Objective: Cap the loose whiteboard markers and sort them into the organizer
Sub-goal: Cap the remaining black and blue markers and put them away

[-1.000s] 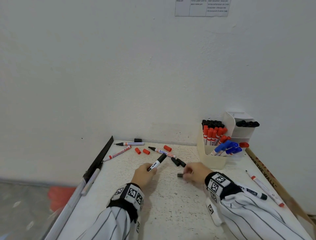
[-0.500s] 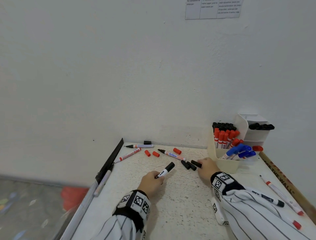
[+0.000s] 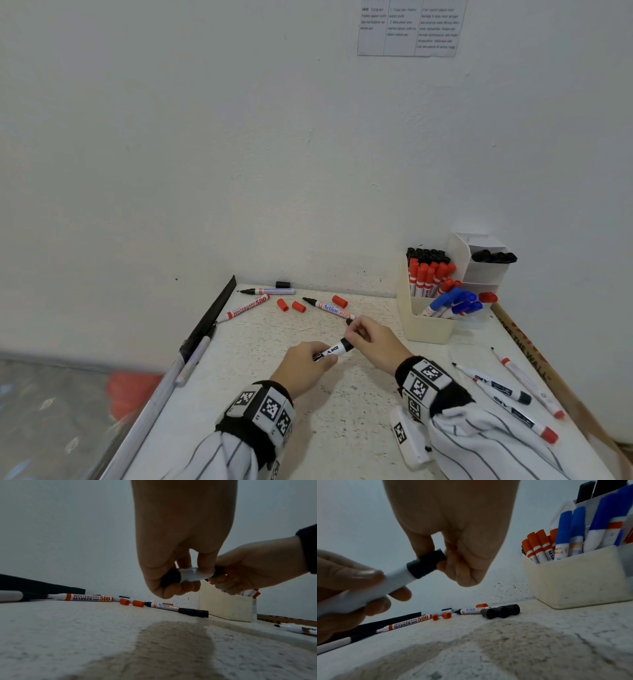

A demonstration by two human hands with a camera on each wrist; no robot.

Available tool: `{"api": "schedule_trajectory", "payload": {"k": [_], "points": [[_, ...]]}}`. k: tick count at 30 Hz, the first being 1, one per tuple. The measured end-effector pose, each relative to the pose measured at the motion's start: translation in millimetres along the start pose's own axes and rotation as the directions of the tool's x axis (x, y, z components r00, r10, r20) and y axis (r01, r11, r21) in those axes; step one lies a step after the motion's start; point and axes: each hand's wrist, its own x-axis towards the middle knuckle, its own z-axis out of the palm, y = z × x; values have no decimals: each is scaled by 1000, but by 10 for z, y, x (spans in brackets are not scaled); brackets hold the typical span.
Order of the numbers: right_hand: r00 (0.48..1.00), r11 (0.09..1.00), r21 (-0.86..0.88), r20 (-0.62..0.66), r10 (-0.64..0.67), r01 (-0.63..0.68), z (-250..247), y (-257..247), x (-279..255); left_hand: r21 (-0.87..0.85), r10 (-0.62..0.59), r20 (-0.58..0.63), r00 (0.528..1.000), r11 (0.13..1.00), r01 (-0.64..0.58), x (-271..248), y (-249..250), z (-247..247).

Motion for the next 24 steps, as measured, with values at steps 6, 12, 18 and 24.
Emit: {"api": "schedule_trajectory", "payload": {"k": [6, 12, 18, 24], "points": [[994, 991, 88, -9, 105, -104, 29, -7, -116, 61, 54, 7, 999, 997, -54, -112, 62, -47], [998, 976, 211, 47, 46, -55, 69, -122, -193, 22, 59, -16, 998, 998, -58, -212, 56, -68], [981, 938, 287, 48, 188, -194, 126, -260, -230, 73, 75, -33, 997, 995, -72, -294, 82, -98], [978, 981, 5, -74, 195, -195, 129, -341, -254, 250, 121, -94, 988, 964, -94, -377, 188, -72]]}}
